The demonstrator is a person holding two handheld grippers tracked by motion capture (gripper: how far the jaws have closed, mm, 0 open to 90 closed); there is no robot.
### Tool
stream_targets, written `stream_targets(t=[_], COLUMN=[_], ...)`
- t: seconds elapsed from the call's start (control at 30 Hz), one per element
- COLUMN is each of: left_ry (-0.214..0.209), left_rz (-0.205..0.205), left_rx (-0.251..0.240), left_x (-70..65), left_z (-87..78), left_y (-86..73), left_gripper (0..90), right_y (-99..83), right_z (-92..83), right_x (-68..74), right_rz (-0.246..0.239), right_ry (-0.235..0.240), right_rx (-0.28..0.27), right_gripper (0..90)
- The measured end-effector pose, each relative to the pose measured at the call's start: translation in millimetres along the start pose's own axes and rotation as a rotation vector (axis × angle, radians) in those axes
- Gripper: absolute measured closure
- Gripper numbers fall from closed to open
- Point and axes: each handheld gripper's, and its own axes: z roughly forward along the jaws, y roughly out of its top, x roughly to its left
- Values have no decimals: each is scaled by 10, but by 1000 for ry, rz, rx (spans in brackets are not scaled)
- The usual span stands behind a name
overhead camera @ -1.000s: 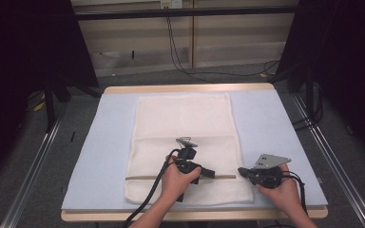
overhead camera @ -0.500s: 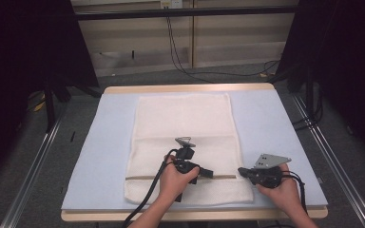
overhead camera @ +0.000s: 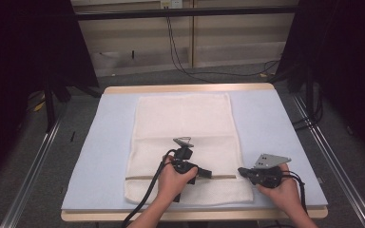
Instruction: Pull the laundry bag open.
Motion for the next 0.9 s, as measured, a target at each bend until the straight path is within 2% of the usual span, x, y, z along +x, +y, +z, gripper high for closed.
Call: stream_targets(t=[0.03, 0.1, 0.2, 0.23, 0.3, 0.33, 0.37, 0.43, 0.47, 0.63, 0.7, 0.9], left_ry=[7, -10, 2, -13, 5, -1, -14, 5, -6, -11, -9, -15], left_rz=[1, -7, 5, -9, -6, 3, -10, 5, -5, 1, -10, 6], left_rx=[-4, -6, 2, -1, -4, 1, 2, 0, 1, -5, -11, -2], left_x=[-2, 2, 23, 22, 28, 46, 46, 55, 52, 63, 53, 54], left_z=[1, -4, -27, -27, -40, -54, -59, -75, -79, -107, -110, -127], left_y=[-2, -3, -1, -2, -4, -3, -6, -10, -14, -19, -24, -8], left_gripper=[874, 874, 874, 874, 874, 874, 874, 874, 875, 874, 874, 874], right_y=[0, 0, 1, 0, 0, 0, 1, 1, 1, 2, 2, 2], right_z=[1, 0, 0, 1, 0, 0, 0, 0, 0, 1, 1, 1], right_x=[1, 1, 1, 1, 1, 1, 1, 0, 0, -2, -3, -1], right_rz=[0, -1, 0, 0, 0, 0, -1, -1, 0, 3, 3, 1], right_ry=[1, -2, -1, 2, -1, -1, -1, 0, 0, 3, 3, 1], right_rx=[-1, 0, 0, -1, 0, 0, 0, 0, 0, 1, 1, 1], right_gripper=[900, 900, 900, 900, 900, 900, 900, 900, 900, 900, 900, 900])
